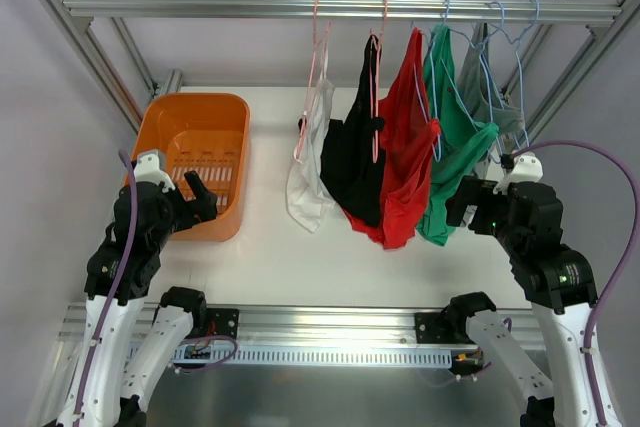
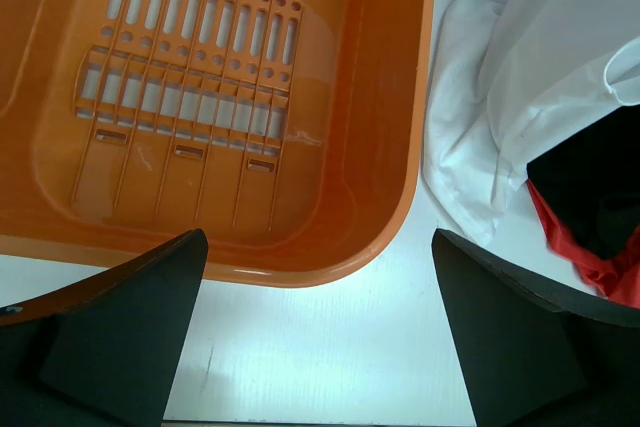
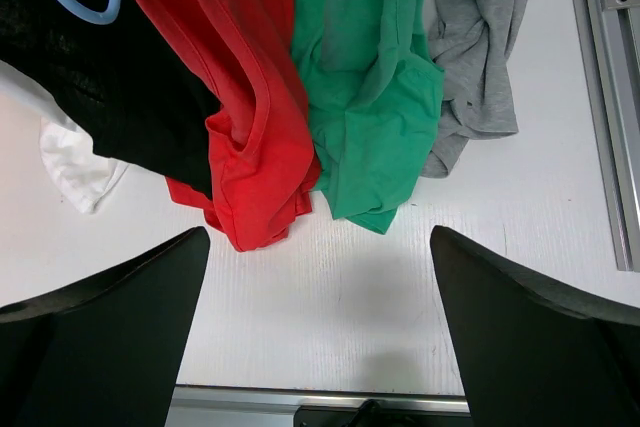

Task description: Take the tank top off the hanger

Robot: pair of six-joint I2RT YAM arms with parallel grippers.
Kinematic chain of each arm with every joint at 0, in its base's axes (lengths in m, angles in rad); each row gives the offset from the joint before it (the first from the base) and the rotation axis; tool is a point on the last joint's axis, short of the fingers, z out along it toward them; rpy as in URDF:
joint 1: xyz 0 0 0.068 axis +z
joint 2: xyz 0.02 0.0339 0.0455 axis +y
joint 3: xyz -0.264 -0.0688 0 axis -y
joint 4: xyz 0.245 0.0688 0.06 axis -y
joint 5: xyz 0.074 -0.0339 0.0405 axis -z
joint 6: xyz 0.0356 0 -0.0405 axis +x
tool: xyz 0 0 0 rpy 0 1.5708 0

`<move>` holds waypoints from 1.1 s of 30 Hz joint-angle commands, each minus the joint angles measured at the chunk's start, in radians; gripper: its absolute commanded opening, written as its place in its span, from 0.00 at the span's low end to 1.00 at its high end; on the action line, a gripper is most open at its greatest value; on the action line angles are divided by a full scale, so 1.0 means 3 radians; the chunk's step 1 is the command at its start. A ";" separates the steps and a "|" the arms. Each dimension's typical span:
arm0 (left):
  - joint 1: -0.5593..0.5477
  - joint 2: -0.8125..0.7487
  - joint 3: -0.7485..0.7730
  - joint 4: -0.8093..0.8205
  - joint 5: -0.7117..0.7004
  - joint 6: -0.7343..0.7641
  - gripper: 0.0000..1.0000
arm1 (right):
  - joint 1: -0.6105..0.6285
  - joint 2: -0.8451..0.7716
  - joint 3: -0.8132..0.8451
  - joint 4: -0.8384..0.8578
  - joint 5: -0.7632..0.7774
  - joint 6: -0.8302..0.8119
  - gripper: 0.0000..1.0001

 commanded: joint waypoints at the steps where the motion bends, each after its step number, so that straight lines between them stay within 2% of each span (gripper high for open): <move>1: -0.0034 -0.0048 -0.0019 0.0111 0.0034 0.0017 0.99 | 0.0010 -0.0009 0.0114 0.0030 0.0003 -0.0042 0.99; 10: -0.0029 -0.0120 -0.0029 0.0137 0.0106 0.0012 0.99 | 0.0010 -0.0096 0.0186 0.0137 -0.0227 -0.0001 0.99; 13: -0.0034 -0.0171 -0.0050 0.0137 0.0014 -0.0049 0.99 | 0.0010 0.0046 0.0359 0.0264 -0.0742 0.0106 0.99; 14: -0.0029 -0.0181 -0.0055 0.0137 -0.0006 -0.0064 0.99 | 0.0015 0.0118 0.0446 0.0305 -0.1164 0.0136 0.99; 17: -0.0024 -0.0176 -0.0060 0.0142 -0.0017 -0.0100 0.99 | 0.0046 0.0496 0.0911 0.0509 -0.1713 0.0417 0.99; 19: -0.0019 -0.0136 -0.0060 0.0142 0.0004 -0.0090 0.99 | 0.0254 0.0690 0.1267 0.0582 -0.1598 0.0520 0.99; 20: -0.0014 -0.0125 -0.0060 0.0137 0.0019 -0.0080 0.99 | 0.0367 0.0909 0.1401 0.0567 -0.1370 0.0515 0.99; 21: -0.0009 -0.0110 -0.0055 0.0142 0.0024 -0.0075 0.99 | 0.0611 0.1053 0.1565 0.0506 -0.1241 0.0485 0.99; 22: -0.0009 -0.0090 -0.0055 0.0142 0.0029 -0.0075 0.99 | 0.0755 0.1201 0.1916 0.0445 -0.1083 0.0449 0.99; 23: -0.0009 -0.0089 -0.0055 0.0137 0.0050 -0.0070 0.99 | 0.0929 0.1496 0.2096 0.0333 -0.0717 0.0353 0.98; 24: -0.0009 -0.0089 -0.0055 0.0137 0.0050 -0.0070 0.99 | 0.1285 0.1636 0.2260 0.0296 -0.0526 0.0306 0.98; 26: -0.0009 -0.0089 -0.0060 0.0137 0.0060 -0.0070 0.99 | 0.1568 0.2054 0.2695 0.0260 0.0071 0.0194 0.96; 27: -0.0009 -0.0084 -0.0060 0.0137 0.0060 -0.0075 0.99 | 0.1742 0.2198 0.2828 0.0260 0.0176 0.0188 0.93; 28: -0.0009 -0.0074 -0.0065 0.0137 0.0070 -0.0070 0.99 | 0.1804 0.2342 0.2956 0.0270 0.0253 0.0178 0.86; 29: -0.0009 -0.0074 -0.0065 0.0137 0.0080 -0.0065 0.99 | 0.1876 0.2480 0.3180 0.0295 0.0471 0.0163 0.83; 33: -0.0009 -0.0064 -0.0075 0.0137 0.0157 -0.0049 0.99 | 0.2055 0.3129 0.3676 0.0429 0.0882 0.0152 0.77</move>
